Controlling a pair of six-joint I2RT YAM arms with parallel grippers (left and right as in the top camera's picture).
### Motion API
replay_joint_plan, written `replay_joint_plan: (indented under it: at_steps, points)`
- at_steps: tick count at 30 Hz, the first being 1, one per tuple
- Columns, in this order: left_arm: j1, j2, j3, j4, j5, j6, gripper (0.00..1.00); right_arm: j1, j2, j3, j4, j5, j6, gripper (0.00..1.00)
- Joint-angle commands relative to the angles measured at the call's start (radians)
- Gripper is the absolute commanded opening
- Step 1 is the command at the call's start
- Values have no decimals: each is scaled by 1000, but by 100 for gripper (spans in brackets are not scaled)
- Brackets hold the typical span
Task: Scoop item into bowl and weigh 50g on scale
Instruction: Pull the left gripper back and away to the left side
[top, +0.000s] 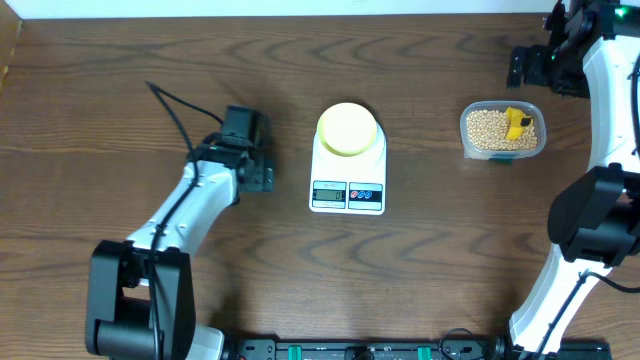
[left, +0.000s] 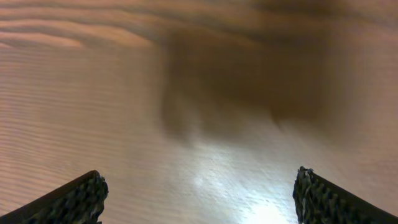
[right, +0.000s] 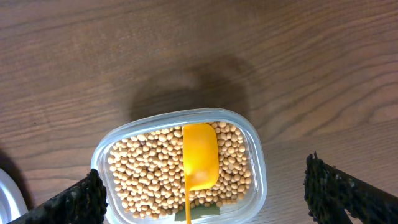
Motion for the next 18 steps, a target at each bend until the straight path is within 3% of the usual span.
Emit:
replay_joint_plan:
  at_steps: [1, 18]
  points:
    - [49, 8, -10, 33, -14, -11, 98, -3, 0, 14, 0, 11, 0, 99]
    - [218, 12, -10, 214, -14, 24, 98, -3, 0, 14, 0, 11, 0, 99]
